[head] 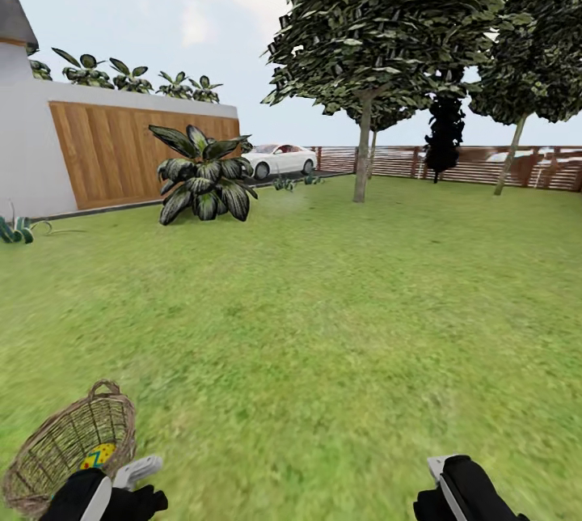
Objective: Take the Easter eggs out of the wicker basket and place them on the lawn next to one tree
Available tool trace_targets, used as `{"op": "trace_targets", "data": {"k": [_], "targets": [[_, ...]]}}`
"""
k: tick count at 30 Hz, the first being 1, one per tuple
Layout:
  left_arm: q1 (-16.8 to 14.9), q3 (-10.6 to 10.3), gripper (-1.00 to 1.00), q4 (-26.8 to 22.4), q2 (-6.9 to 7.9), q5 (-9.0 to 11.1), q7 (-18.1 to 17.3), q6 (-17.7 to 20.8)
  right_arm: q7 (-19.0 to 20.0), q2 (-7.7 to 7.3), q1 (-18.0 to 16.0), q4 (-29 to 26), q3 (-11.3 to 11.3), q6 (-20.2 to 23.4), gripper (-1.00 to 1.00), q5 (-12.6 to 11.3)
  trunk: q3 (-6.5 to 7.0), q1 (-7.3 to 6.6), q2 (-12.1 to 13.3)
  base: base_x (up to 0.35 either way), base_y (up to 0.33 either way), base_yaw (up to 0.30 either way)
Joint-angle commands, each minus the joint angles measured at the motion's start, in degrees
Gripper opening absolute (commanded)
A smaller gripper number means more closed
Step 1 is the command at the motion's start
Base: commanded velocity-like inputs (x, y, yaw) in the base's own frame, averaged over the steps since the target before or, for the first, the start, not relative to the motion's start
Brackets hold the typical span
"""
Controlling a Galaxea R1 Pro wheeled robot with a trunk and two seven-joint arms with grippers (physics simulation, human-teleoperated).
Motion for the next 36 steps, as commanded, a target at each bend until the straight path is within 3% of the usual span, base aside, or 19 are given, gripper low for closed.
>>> {"op": "trace_targets", "data": {"k": [1,16,24,36], "targets": [[0.0,0.1,1.00,0.0,-0.04,-0.1,-0.2,0.3,0.3,-0.05,0.0,0.2,0.1,0.3,1.00,0.3,-0.07,0.00,0.0,0.000,0.000,0.289],[0.0,0.1,1.00,0.0,-0.10,-0.1,-0.2,-0.4,0.3,-0.02,0.0,0.8,0.8,0.3,1.00,0.3,-0.07,0.00,0.0,0.000,0.000,0.289],[0.0,-0.1,1.00,3.0,-0.18,-0.2,-0.2,-1.9,0.3,-0.01,0.0,0.8,1.3,0.2,1.00,0.3,-0.07,0.00,0.0,0.039,-0.043,0.290],[0.0,-0.1,1.00,3.2,-0.28,-0.2,-0.2,-1.8,0.6,-0.10,0.0,0.8,1.3,0.2,1.00,0.2,-0.07,0.00,0.0,0.195,-0.263,0.023]]}}
